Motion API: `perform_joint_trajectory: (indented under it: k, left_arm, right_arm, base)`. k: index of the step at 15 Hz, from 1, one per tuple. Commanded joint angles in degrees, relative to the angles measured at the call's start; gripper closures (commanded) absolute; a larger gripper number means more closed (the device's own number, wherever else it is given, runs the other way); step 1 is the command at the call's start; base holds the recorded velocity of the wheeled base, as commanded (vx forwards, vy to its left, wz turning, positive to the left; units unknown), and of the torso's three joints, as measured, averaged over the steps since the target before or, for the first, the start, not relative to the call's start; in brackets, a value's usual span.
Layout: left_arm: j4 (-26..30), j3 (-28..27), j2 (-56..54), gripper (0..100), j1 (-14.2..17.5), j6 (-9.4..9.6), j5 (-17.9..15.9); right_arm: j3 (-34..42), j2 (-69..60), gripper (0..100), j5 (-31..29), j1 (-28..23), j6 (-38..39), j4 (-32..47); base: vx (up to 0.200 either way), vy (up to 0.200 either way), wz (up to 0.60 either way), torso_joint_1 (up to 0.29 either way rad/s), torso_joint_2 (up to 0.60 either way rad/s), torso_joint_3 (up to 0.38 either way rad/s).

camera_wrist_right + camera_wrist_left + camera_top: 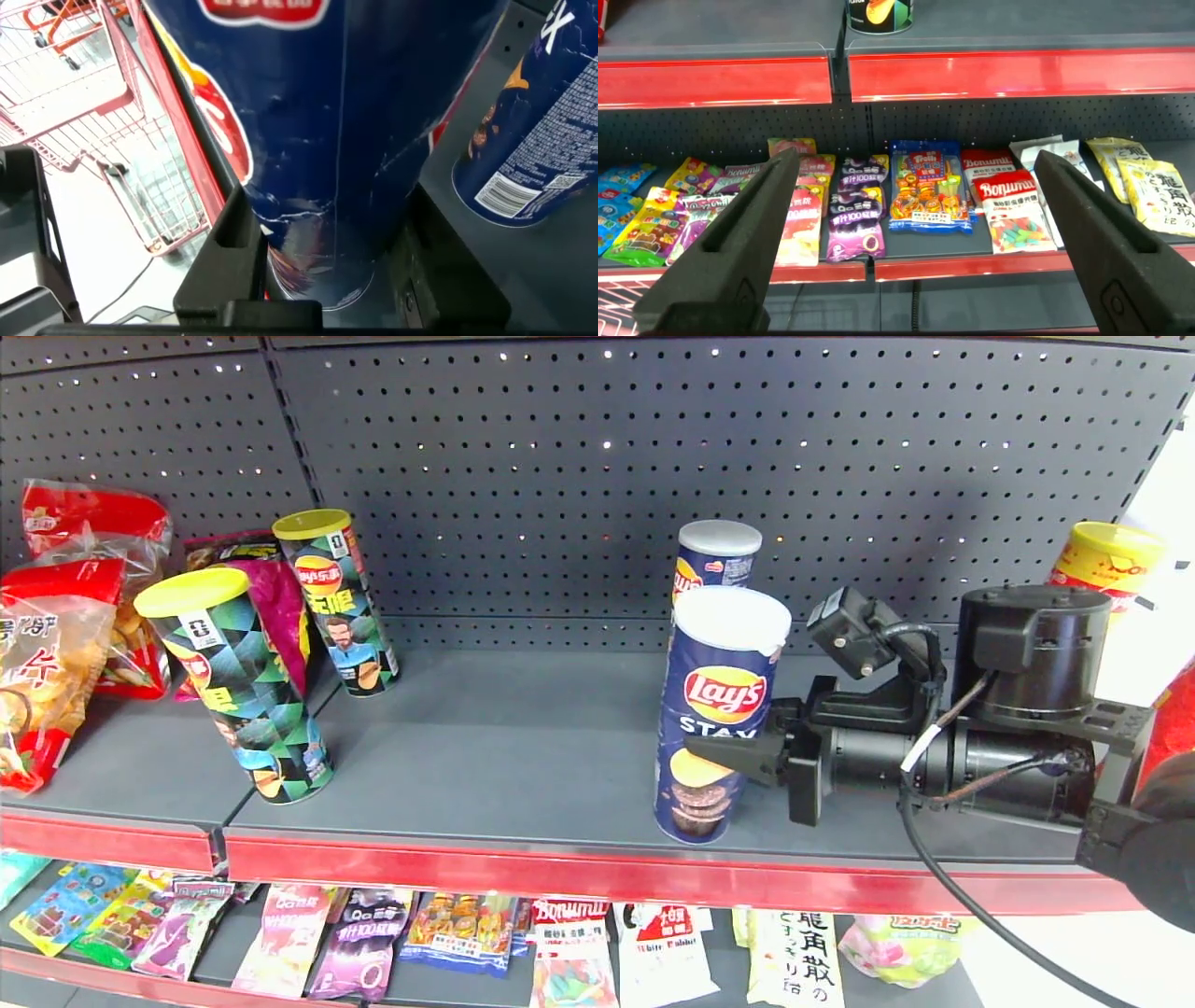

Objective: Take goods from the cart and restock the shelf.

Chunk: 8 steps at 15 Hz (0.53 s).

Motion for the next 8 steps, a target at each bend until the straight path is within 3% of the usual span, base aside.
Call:
perform_joint_trajectory:
  k: [1, 8]
  left_arm:
    - [0.0, 0.0, 0.09, 0, -0.01, -0.01, 0.01]
    - [0.0, 0.0, 0.09, 0, -0.01, -0.01, 0.01]
  right_arm:
    - [0.07, -0.08, 100, 0.03, 0.07, -0.12, 0.13]
    - [0.24, -0.08, 100, -1.03, 0.43, 0.06, 0.13]
  base:
    - [0.0, 0.0, 0.0, 0.0, 0.0, 0.0]
    - [0.0, 0.0, 0.0, 0.0, 0.0, 0.0]
